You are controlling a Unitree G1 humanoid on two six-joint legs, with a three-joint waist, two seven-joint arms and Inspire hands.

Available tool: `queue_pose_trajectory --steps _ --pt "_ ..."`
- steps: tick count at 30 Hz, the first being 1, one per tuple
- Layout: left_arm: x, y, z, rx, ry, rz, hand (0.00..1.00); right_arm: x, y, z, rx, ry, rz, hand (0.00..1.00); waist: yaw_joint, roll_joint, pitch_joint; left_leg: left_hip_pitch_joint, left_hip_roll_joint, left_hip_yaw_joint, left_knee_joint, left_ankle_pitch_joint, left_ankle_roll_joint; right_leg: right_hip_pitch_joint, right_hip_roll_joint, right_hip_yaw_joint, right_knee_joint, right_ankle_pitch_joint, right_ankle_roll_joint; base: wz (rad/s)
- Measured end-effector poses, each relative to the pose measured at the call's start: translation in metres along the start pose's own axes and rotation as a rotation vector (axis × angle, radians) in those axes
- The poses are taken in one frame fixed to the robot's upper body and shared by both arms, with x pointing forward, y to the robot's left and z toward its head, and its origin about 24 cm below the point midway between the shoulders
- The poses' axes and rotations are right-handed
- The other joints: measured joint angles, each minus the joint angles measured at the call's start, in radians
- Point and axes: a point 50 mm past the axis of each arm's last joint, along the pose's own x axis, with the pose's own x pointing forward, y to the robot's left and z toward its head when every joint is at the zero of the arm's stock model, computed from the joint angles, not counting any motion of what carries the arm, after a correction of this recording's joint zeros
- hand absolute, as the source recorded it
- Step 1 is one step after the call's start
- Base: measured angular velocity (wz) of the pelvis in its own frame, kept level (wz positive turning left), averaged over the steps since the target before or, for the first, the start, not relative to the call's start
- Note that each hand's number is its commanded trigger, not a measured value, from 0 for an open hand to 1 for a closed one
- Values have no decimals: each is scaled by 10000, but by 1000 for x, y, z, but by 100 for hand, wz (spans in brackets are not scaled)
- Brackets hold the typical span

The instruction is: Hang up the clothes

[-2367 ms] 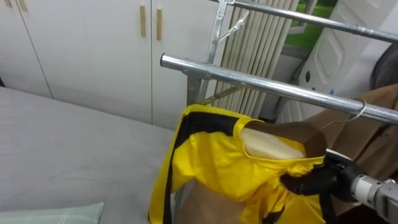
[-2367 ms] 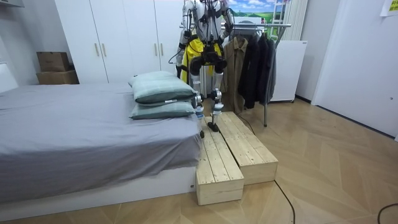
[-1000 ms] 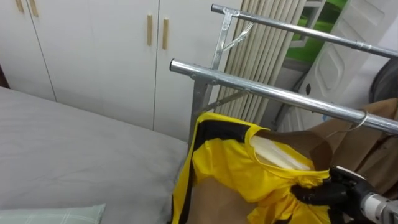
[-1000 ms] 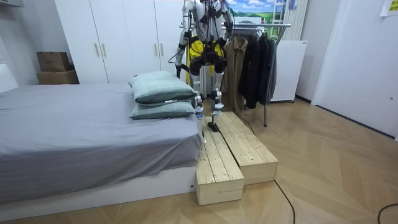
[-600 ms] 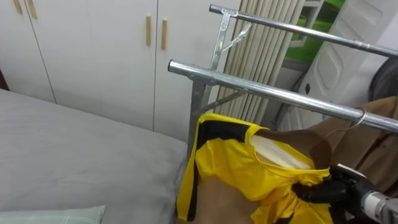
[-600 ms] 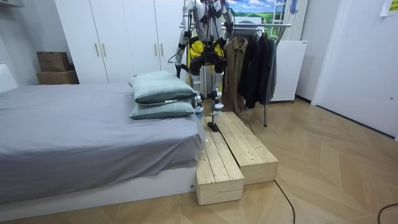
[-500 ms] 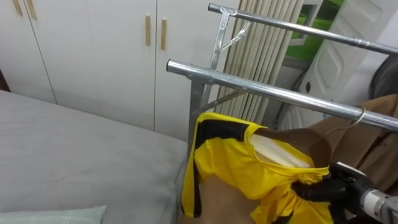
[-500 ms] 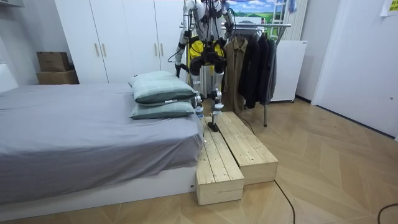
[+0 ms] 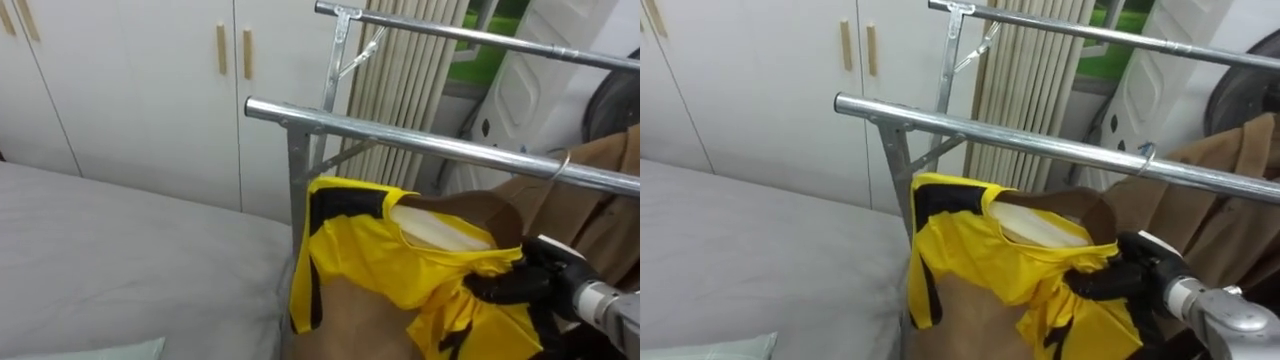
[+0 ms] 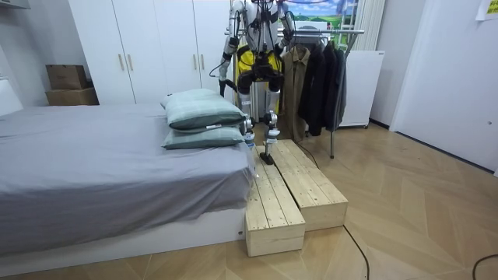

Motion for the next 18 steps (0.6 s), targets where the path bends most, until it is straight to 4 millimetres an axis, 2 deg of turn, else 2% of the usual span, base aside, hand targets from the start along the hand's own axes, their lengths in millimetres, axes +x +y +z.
queue_pose_trajectory --steps 5,10,12,16,18 --pt "0 0 2 22 -78 67 0 -6 5 5 -260 -547 -306 0 -105 1 -1 2 1 81 -7 0 0 -30 12 108 15 0 0 -5" --pt "1 -1 2 -129 -172 266 0 -14 10 5 542 -1234 -600 0 -290 48 4 5 -7 103 -12 0 0 -44 20 211 18 1 4 -3" --pt "0 -2 1 -143 -170 356 0 -14 11 8 956 -1508 -705 0 -466 139 -4 -6 -14 81 -11 -1 1 -57 20 226 20 2 10 0" --pt "0 -3 3 -133 -282 375 0 -22 11 9 1208 -1906 -951 0 -506 342 -54 -27 -18 82 -8 -1 1 -91 32 289 18 7 18 -4" --pt "0 -3 6 -109 -435 450 0 -25 10 3 1499 -1826 -1248 0 -523 415 -62 -12 -14 83 -9 -1 1 -82 42 309 18 7 17 -2"
